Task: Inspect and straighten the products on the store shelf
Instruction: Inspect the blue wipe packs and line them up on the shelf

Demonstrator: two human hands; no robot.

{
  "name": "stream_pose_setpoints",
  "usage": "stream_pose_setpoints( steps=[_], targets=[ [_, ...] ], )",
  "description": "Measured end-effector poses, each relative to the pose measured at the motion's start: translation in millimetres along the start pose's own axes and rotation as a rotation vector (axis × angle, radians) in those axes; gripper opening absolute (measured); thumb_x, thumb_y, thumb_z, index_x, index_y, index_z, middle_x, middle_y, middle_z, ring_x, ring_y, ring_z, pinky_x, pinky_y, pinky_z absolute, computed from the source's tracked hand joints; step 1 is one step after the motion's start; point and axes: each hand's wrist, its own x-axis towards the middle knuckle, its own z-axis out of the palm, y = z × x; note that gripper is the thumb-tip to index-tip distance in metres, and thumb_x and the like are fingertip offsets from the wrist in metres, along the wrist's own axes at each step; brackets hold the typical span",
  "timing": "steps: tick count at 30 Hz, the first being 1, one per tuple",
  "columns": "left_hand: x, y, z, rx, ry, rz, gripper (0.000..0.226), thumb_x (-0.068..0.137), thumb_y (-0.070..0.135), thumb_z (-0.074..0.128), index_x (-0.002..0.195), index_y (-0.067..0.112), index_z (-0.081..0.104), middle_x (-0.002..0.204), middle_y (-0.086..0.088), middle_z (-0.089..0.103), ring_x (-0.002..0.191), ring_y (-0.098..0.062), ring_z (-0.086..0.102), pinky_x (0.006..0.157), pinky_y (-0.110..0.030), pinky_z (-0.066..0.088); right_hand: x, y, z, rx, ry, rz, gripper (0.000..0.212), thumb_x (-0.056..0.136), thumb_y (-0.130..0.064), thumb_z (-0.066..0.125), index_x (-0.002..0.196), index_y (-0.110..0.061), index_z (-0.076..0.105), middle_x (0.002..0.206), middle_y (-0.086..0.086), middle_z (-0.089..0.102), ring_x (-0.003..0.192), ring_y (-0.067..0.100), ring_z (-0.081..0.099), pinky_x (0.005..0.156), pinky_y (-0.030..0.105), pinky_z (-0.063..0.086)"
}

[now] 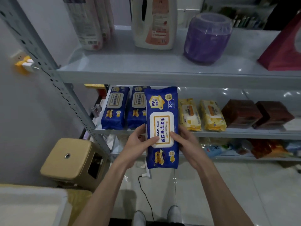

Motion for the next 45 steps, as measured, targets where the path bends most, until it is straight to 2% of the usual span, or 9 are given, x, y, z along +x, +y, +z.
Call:
stream_pose_setpoints(
  steps=[3, 7, 13, 22, 27, 32, 35, 40, 45],
  targets=[
    [-6.1, -0.6, -7.0, 0.011, -0.038, 0.01, 0.071, 0.078, 0.024, 0.086, 0.14, 0.029, 0.052, 0.129, 0.004, 0.067, 0.113, -0.013, 0.069, 0.082, -0.033, 0.062, -5.6, 4.8, 0.9, -0.005, -0.013, -0.023, 0.067, 0.08, -0.028, 0.079, 0.142, -0.025, 0.054, 0.127, -0.001, 0.072, 0.115, 0.021, 0.071, 0.091, 0.044, 0.06],
    [-13.7, 7.9, -5.8, 0.039, -0.032, 0.055, 0.077, 0.068, 0.037, 0.086, 0.137, 0.029, 0.051, 0.129, 0.005, 0.065, 0.111, -0.011, 0.068, 0.077, -0.029, 0.062, -8.2, -0.5, 0.5, 0.025, -0.043, -0.019, 0.072, 0.079, -0.022, 0.081, 0.144, -0.028, 0.051, 0.13, -0.001, 0.071, 0.116, 0.021, 0.071, 0.091, 0.047, 0.06],
    [-15.2, 19.8, -3.0, 0.067, -0.07, 0.085, 0.073, 0.07, 0.021, 0.091, 0.13, 0.027, 0.051, 0.13, 0.005, 0.066, 0.115, -0.011, 0.068, 0.089, -0.042, 0.062, -11.9, -15.6, -15.7, 0.016, -0.151, -0.006, 0.07, 0.079, -0.009, 0.078, 0.141, -0.025, 0.052, 0.133, 0.004, 0.069, 0.118, 0.024, 0.07, 0.091, 0.045, 0.061],
    [-18.3, 22.3, 11.4, 0.068, -0.101, 0.131, 0.076, 0.071, 0.015, 0.091, 0.132, 0.027, 0.047, 0.129, 0.004, 0.066, 0.118, -0.011, 0.066, 0.087, -0.039, 0.062, -15.1, -25.2, -32.9, -0.017, -0.216, -0.039, 0.069, 0.083, 0.0, 0.073, 0.144, -0.022, 0.05, 0.131, 0.005, 0.07, 0.122, 0.023, 0.067, 0.09, 0.039, 0.061],
    [-20.7, 16.5, 15.5, 0.018, -0.103, 0.105, 0.07, 0.078, 0.005, 0.085, 0.131, 0.024, 0.044, 0.128, -0.001, 0.067, 0.117, -0.016, 0.068, 0.089, -0.045, 0.061, -19.3, -23.2, -27.5, -0.094, -0.194, -0.055, 0.081, 0.078, -0.01, 0.082, 0.149, -0.029, 0.047, 0.135, -0.001, 0.068, 0.126, 0.02, 0.065, 0.097, 0.047, 0.059],
    [-20.1, 14.7, 10.2, -0.016, -0.081, 0.064, 0.06, 0.082, 0.005, 0.078, 0.13, 0.025, 0.048, 0.121, -0.003, 0.071, 0.112, -0.018, 0.07, 0.085, -0.037, 0.06, -33.7, -28.8, -8.2, -0.119, -0.074, -0.13, 0.076, 0.064, -0.021, 0.088, 0.128, -0.047, 0.057, 0.115, -0.014, 0.075, 0.106, 0.01, 0.073, 0.076, 0.037, 0.064],
    [-23.8, 13.6, 9.7, -0.068, -0.073, 0.045, 0.063, 0.073, 0.016, 0.08, 0.127, 0.03, 0.051, 0.118, -0.001, 0.073, 0.111, -0.017, 0.07, 0.085, -0.035, 0.059, -40.4, -30.8, -1.7, -0.139, -0.055, -0.155, 0.074, 0.062, -0.025, 0.087, 0.124, -0.052, 0.056, 0.111, -0.018, 0.075, 0.102, 0.004, 0.073, 0.071, 0.031, 0.063],
    [-28.6, 12.5, 9.9, -0.112, -0.057, 0.031, 0.064, 0.068, 0.024, 0.081, 0.126, 0.028, 0.055, 0.116, -0.001, 0.074, 0.11, -0.017, 0.071, 0.091, -0.042, 0.058, -46.0, -33.0, -7.8, -0.195, -0.113, -0.099, 0.078, 0.065, -0.03, 0.084, 0.127, -0.06, 0.048, 0.125, -0.013, 0.066, 0.108, 0.007, 0.071, 0.074, 0.033, 0.063],
    [-35.6, 10.8, 22.2, -0.091, 0.005, 0.015, 0.051, 0.072, 0.04, 0.077, 0.118, 0.025, 0.059, 0.115, 0.0, 0.074, 0.101, -0.014, 0.074, 0.083, -0.036, 0.059, -47.4, -25.1, -12.2, -0.139, -0.1, -0.049, 0.075, 0.069, -0.031, 0.082, 0.136, -0.044, 0.051, 0.121, -0.007, 0.07, 0.107, 0.014, 0.073, 0.076, 0.036, 0.063]
  ],
)
